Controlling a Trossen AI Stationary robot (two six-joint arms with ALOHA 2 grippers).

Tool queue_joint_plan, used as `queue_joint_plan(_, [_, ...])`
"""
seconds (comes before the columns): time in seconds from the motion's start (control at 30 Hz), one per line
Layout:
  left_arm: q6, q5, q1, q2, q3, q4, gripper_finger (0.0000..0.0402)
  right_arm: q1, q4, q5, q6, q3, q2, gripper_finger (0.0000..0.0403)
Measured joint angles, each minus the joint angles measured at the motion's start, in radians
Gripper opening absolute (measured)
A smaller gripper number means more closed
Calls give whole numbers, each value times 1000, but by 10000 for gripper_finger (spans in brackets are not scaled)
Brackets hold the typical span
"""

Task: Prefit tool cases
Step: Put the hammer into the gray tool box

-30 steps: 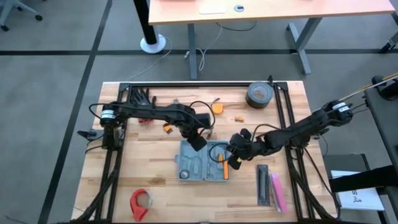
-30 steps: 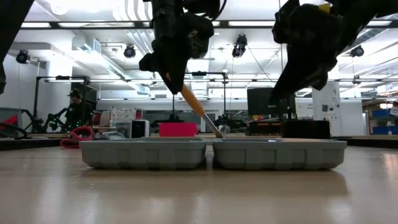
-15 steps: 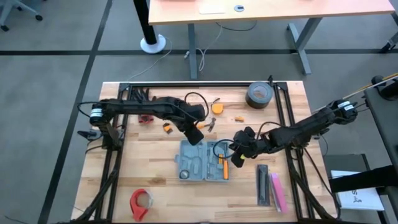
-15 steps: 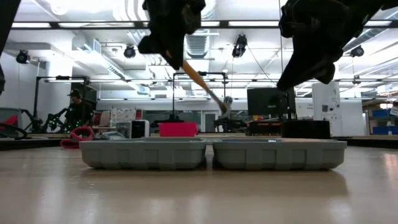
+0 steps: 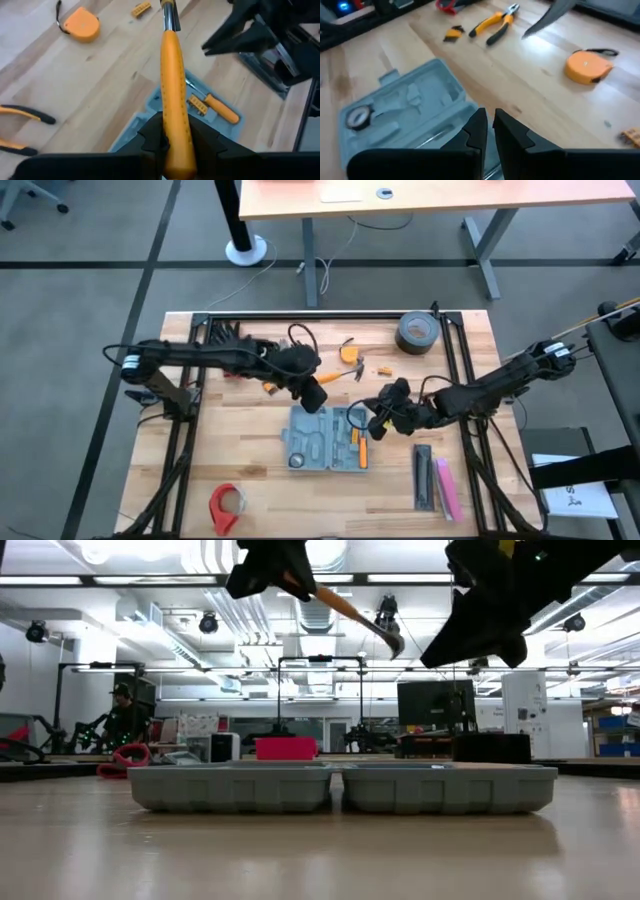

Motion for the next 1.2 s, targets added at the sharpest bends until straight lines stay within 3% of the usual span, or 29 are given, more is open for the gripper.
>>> queue_joint_plan(0.27, [-59, -49, -51, -69, -190, 116, 52, 75, 2, 96, 31, -7, 0, 18])
queue_joint_plan(0.67, [-142, -82, -104, -217, -596, 636, 52, 158, 3, 174, 59, -13, 0, 18])
queue_joint_plan(0.93, [-79, -211, -131, -223, -645, 707, 52, 120, 93, 234, 17, -13, 3, 18])
queue_joint_plan(1.2, [-19, -333, -136, -225, -648, 791, 52, 30, 215, 242, -243, -4, 29, 23])
